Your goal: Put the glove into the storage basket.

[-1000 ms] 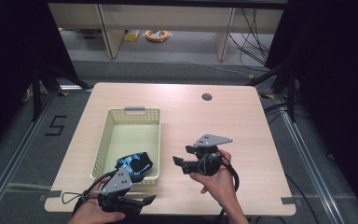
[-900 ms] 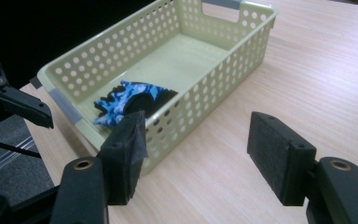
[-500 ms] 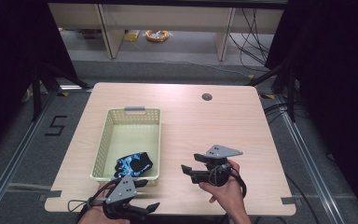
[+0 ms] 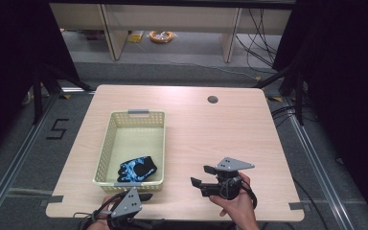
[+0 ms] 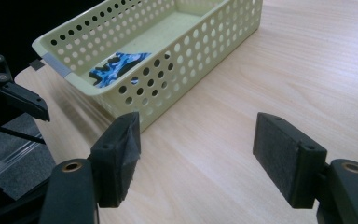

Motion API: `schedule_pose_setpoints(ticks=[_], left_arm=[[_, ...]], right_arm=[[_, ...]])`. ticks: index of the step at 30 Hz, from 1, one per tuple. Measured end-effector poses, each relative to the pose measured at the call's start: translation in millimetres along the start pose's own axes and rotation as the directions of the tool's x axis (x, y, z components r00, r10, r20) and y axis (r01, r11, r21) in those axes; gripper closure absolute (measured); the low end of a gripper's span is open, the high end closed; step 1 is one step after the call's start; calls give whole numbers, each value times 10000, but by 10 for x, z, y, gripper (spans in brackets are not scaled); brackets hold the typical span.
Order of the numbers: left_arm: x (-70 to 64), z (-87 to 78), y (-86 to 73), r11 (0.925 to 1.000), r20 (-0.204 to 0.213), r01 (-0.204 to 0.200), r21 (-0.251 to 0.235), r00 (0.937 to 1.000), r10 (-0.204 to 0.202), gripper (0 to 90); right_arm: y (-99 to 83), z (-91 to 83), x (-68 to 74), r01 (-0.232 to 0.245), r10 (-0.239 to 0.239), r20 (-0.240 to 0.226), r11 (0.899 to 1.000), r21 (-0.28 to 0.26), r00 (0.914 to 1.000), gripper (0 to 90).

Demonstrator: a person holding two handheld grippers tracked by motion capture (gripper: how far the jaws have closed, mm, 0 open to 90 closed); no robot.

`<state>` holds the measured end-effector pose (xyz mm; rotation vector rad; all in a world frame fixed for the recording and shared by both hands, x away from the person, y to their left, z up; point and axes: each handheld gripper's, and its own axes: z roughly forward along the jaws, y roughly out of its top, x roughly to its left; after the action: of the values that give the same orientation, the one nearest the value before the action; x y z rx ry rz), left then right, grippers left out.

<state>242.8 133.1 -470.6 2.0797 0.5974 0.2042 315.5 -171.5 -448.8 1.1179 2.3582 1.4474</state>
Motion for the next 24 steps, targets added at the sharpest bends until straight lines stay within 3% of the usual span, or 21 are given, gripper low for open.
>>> schedule_pose_setpoints(ticks=[2,3,4,5,6,7,8,9,11,13,14,15,16,18,19,20,22,23,24], left_arm=[[-11,21,-35,9999,76,105,-19,9999,-105,181],[-7,31,-53,10000,-41,-65,-39,10000,65,181],[-10,39,-66,10000,-17,32,5,10000,-32,178],[11,18,-71,9990,-128,-182,408,9997,188,176],[-4,39,-90,9999,62,55,143,10000,-55,175],[-11,42,-96,9998,-16,104,149,9999,-103,175],[6,37,-107,9996,60,9,292,10000,-11,175],[9,45,-117,9999,52,-39,140,10000,38,174],[12,48,-142,9998,-18,101,185,9999,-101,174],[24,51,-166,9993,-4,103,347,9999,-103,174],[37,59,-182,9994,-47,-77,332,10000,79,174],[31,63,-191,9991,-27,159,398,9999,-158,175],[36,63,-199,9991,-70,112,405,9999,-109,175],[55,63,-212,9989,-134,0,478,9999,7,176],[51,65,-219,9986,-109,178,494,9998,-173,176],[48,74,-231,9992,-166,205,350,9997,-200,177],[67,63,-239,9989,-139,129,447,9998,-123,177],[71,63,-248,9989,-287,156,444,9995,-143,177],[93,59,-252,9986,-278,-89,513,9996,103,177]], right_arm=[[-25,-9,27,-155,155,-32,9998,115,9999,329],[-29,-16,9,191,-191,21,9997,118,9998,328],[-45,-11,16,65,-65,-99,10000,35,9999,327],[-54,-21,24,21,-21,-92,10000,55,10000,324],[-66,-33,37,-62,62,-77,10000,77,10000,323],[-79,-42,38,-2,2,-111,10000,33,9999,321],[-85,-56,45,-24,25,-115,9999,102,9999,319],[-104,-64,73,-248,249,-104,9996,100,9996,316],[-127,-73,52,159,-159,-28,9999,48,9999,310],[-162,-84,71,-172,173,-105,9998,101,9998,304],[-173,-93,58,7,-7,14,9999,172,10000,302],[-194,-86,80,-292,295,-136,9994,189,9995,301],[-214,-85,59,-95,96,-60,9997,204,9999,299],[-251,-86,57,-139,141,-33,9992,383,9999,297],[-272,-89,75,-282,282,9,9985,476,9996,296],[-287,-88,56,-79,79,-10,9989,460,10000,296],[-320,-107,66,-59,50,155,9983,576,9999,294],[-346,-108,89,-313,309,67,9981,540,9995,293],[-362,-120,75,-153,151,34,9979,628,9999,291]])
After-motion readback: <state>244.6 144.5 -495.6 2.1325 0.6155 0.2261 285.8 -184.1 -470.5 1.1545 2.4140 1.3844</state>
